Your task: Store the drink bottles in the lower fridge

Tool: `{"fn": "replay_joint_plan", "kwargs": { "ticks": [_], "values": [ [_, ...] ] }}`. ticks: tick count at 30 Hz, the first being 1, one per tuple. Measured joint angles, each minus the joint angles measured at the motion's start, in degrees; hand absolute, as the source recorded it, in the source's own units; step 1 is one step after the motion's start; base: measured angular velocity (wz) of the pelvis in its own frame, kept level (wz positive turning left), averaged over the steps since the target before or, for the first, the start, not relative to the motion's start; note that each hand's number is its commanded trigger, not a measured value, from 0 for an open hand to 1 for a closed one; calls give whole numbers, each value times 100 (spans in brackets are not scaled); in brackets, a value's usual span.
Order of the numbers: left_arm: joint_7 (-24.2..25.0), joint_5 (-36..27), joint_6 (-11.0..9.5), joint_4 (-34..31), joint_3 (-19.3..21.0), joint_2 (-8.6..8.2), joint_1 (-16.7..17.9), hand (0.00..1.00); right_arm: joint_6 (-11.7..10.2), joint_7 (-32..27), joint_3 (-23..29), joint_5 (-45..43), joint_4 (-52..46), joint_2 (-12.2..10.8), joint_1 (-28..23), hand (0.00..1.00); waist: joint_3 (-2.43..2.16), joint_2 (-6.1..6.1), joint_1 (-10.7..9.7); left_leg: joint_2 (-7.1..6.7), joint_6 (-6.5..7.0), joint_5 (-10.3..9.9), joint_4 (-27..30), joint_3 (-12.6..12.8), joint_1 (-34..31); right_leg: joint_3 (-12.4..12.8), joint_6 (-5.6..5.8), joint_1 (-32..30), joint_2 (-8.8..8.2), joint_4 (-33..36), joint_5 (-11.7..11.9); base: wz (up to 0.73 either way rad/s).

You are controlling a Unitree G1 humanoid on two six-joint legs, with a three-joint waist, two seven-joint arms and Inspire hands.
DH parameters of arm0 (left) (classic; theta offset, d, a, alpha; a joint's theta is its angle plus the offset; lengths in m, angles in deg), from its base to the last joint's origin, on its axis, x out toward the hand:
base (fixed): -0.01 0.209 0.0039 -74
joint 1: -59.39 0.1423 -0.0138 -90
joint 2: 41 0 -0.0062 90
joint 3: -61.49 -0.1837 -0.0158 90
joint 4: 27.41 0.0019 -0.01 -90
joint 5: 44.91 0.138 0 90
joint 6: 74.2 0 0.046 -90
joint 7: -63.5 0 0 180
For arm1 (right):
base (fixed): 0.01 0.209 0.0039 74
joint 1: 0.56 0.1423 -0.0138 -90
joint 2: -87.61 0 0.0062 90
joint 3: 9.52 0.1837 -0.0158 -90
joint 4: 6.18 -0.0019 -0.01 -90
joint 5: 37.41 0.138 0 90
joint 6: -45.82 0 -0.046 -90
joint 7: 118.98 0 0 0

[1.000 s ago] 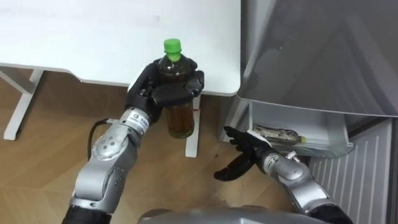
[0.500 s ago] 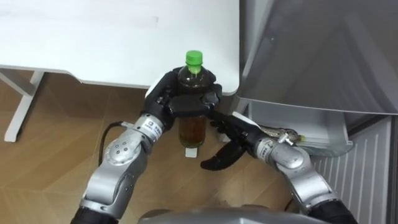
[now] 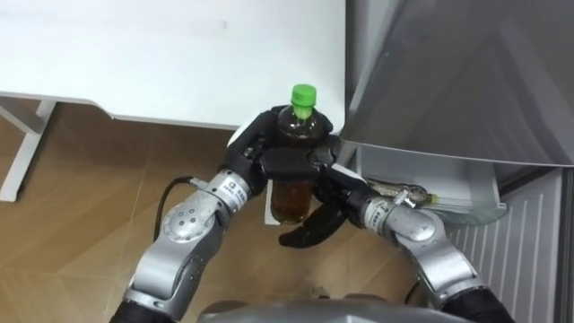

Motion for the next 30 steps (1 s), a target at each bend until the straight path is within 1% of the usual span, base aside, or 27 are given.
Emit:
{"fn": "replay_joint_plan", "kwargs": {
  "ticks": [3, 4, 5, 6, 8, 13, 14, 15, 16, 17, 21, 24, 26, 30],
  "values": [
    [44, 0, -1, 1, 17, 1, 0, 100, 0, -29, -11, 436, -106, 1, 7, 0, 1, 1, -5, 3, 0, 0, 3, 18, -4, -2, 0, -5, 0, -1, 0, 0],
    [58, 0, -1, 0, 23, 27, 0, 100, 0, -31, -2, 619, -181, -3, 8, 0, 0, 1, -23, 4, 0, 0, 6, 18, -5, -5, 0, -2, 1, 0, 0, 0],
    [94, 0, -72, -1, 27, 32, 0, 100, 3, -31, -2, 755, -193, -2, 5, 0, 0, 2, -30, 6, 0, 0, 6, 18, -2, -11, -1, 7, 0, -1, 0, 3],
    [98, 2, -101, -1, 28, 35, 0, 100, 3, -33, -3, 850, -200, -4, 5, 0, 0, 3, -31, 6, 0, 0, 6, 19, 0, -13, -1, 8, -1, -1, 0, 0],
    [163, 4, -181, -1, 53, 42, 0, 100, 4, -33, -3, 979, -254, -9, -3, 0, 0, 6, -32, 7, 0, 0, 6, 19, 4, -14, -2, 10, -2, 1, 2, 0],
    [260, 6, -190, -1, 70, 69, 18, 100, 4, 9, -3, 1079, -258, -4, -43, 0, 2, 39, -83, 8, 0, 0, 2, 22, 20, -24, -7, 31, -1, 3, 6, 0],
    [294, 7, -190, -1, 78, 82, 18, 100, 4, 22, -3, 1079, -257, -4, -45, 37, 2, 52, -108, 8, 0, 0, 2, 22, 25, -26, -8, 32, -1, 13, 6, 0],
    [304, 8, -190, -2, 79, 86, 18, 100, 4, 27, -6, 1080, -257, -4, -46, 56, 0, 57, -109, 9, 0, 0, 2, 24, 32, -25, -8, 31, -1, 22, 6, -4],
    [309, 12, -190, -2, 76, 87, 18, 100, 4, 28, -11, 1087, -256, -3, -50, 69, -1, 69, -112, 13, 0, -1, -8, 37, 54, -17, -8, 31, 4, 39, 6, -4],
    [310, 15, -191, -2, 76, 87, 17, 100, 4, 32, -9, 1088, -256, -3, -50, 100, -2, 75, -133, 15, -1, -2, -27, 39, 62, -15, -8, 29, 7, 50, 6, -4],
    [319, 20, -190, -2, 64, 90, 18, 100, 4, 54, -3, 1088, -256, 0, -67, 100, -10, 92, -151, 16, -1, -3, -74, 39, 81, -12, -11, 12, 11, 79, 8, 0],
    [327, 62, -198, -2, 67, 90, 17, 100, 4, 180, -9, 1086, -241, 4, -73, 100, -29, 103, -169, 16, -1, -2, -69, 39, 84, -10, -14, 13, 13, 83, 10, 0],
    [327, 108, -213, -2, 67, 110, 16, 100, 4, 283, -108, 1087, -227, 4, -75, 100, -41, 121, -229, 16, -1, -2, -65, 39, 85, -10, -14, 15, 13, 83, 10, 0],
    [343, 191, -217, -2, 51, 122, 16, 100, 4, 349, -161, 1088, -184, 11, -75, 100, -43, 123, -285, 16, 0, -2, -57, 51, 90, -1, -14, 15, 13, 83, 10, -2]
  ]
}}
